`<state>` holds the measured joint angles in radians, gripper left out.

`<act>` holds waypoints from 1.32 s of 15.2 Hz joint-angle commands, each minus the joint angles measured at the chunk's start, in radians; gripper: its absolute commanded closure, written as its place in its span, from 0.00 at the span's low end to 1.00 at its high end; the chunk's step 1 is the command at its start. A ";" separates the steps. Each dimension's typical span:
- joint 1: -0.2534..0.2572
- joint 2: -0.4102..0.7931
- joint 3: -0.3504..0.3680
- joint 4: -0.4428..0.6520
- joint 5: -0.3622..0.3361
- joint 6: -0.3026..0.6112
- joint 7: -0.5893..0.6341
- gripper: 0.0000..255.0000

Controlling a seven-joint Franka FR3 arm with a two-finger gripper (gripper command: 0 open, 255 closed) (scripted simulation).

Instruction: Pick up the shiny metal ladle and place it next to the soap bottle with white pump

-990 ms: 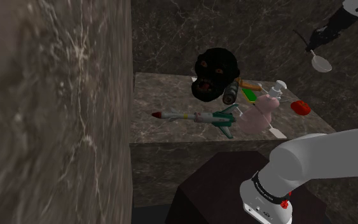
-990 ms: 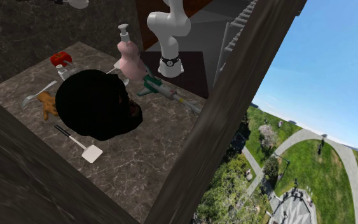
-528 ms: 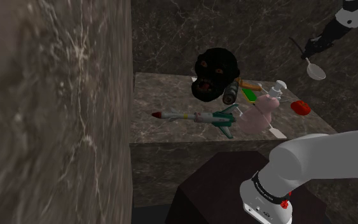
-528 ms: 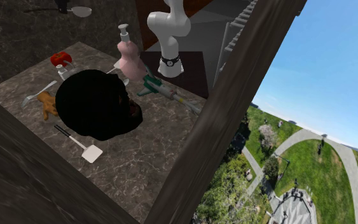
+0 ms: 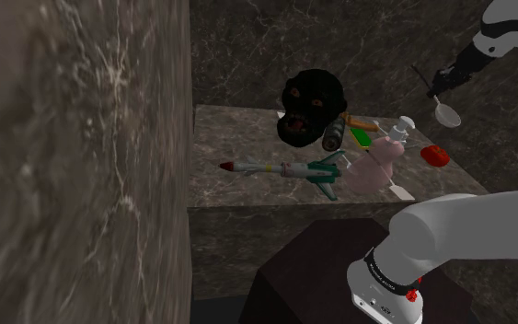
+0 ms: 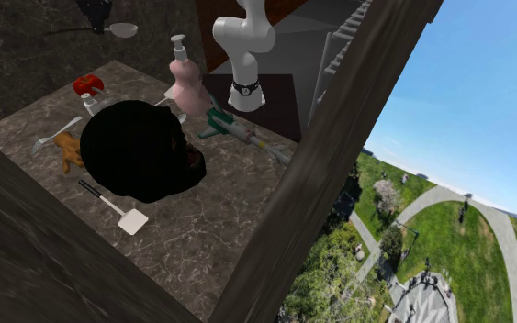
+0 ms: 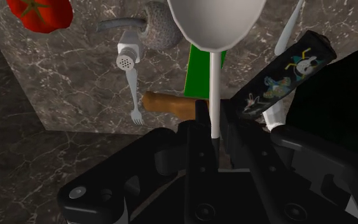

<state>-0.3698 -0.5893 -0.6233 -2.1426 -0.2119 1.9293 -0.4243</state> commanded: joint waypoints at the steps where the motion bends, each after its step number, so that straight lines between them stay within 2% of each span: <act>1: -0.003 -0.002 -0.006 -0.030 -0.004 0.028 -0.001 1.00; 20: -0.017 0.014 -0.076 -0.265 -0.038 0.281 -0.018 1.00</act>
<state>-0.3869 -0.5789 -0.6940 -2.3928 -0.2484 2.1917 -0.4408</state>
